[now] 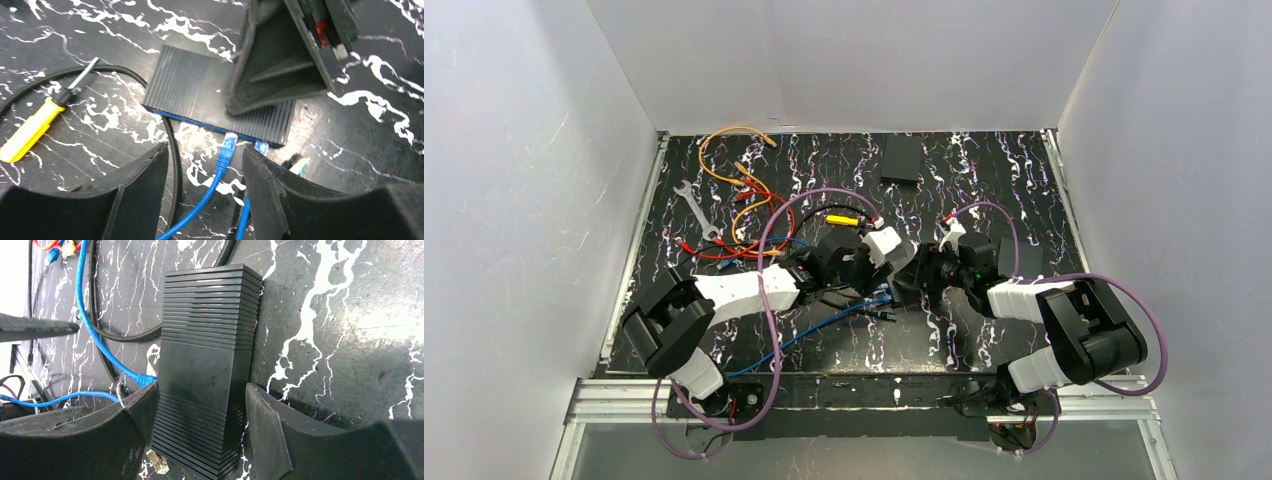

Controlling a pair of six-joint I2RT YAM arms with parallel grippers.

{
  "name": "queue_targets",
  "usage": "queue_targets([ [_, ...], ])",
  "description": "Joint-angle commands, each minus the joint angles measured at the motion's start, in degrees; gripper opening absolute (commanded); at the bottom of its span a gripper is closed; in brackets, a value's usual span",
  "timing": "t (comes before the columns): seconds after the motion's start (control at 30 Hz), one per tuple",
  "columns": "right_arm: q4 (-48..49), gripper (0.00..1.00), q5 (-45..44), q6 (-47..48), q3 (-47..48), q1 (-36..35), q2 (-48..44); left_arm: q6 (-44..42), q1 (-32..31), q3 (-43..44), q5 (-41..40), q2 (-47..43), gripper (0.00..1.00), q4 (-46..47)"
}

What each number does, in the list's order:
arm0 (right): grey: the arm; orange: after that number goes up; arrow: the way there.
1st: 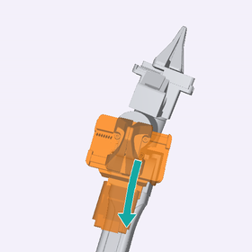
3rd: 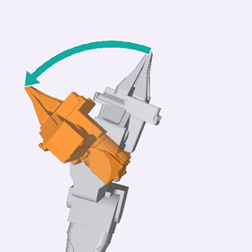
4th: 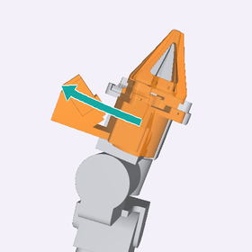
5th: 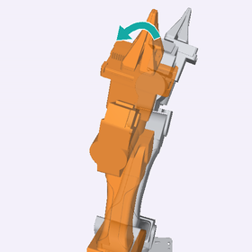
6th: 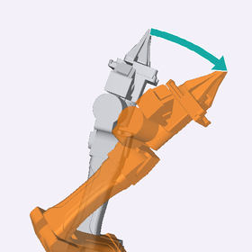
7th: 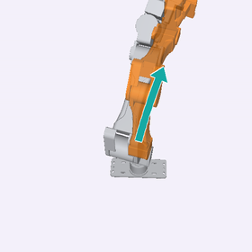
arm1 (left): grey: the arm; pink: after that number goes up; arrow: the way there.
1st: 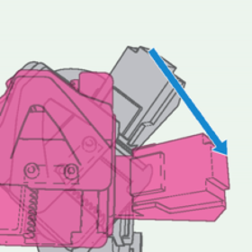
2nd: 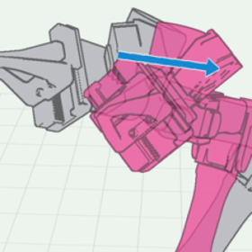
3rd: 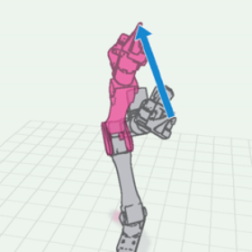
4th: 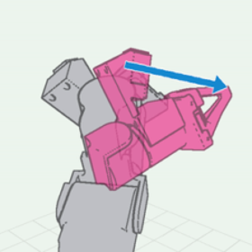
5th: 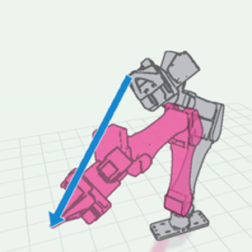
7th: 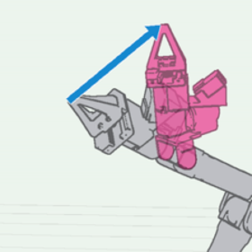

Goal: Insert the plug into the switch port
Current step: Insert the connector into the switch port.

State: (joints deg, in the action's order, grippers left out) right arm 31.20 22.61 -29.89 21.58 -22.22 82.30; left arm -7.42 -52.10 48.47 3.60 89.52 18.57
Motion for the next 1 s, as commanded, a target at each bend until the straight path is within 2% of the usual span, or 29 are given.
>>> queue_targets([
  [0.0, -6.9, 0.73, 0.6, 0.0, -1.5, -0.5, 0.9, -4.1, 0.1, -1.0, 5.7, -1.5, 0.55, -6.5],
  [0.23, -6.9, 0.73, 0.7, 0.0, -1.5, -0.5, 1.0, -5.3, 0.3, -1.5, 5.8, 0.8, 0.54, -7.1],
  [0.77, -6.5, 0.72, 1.4, 0.0, -1.3, -0.6, 1.4, -6.9, 2.0, -0.3, 6.5, 6.5, 0.45, -7.0],
  [0.87, -6.3, 0.71, 1.6, -0.1, -1.4, -0.5, 1.5, -7.1, 2.0, 0.3, 6.8, 7.8, 0.42, -7.0],
  [0.97, -6.2, 0.71, 1.9, -0.1, -1.4, -0.5, 1.7, -7.3, 2.0, 1.0, 7.5, 8.5, 0.34, -7.1],
])
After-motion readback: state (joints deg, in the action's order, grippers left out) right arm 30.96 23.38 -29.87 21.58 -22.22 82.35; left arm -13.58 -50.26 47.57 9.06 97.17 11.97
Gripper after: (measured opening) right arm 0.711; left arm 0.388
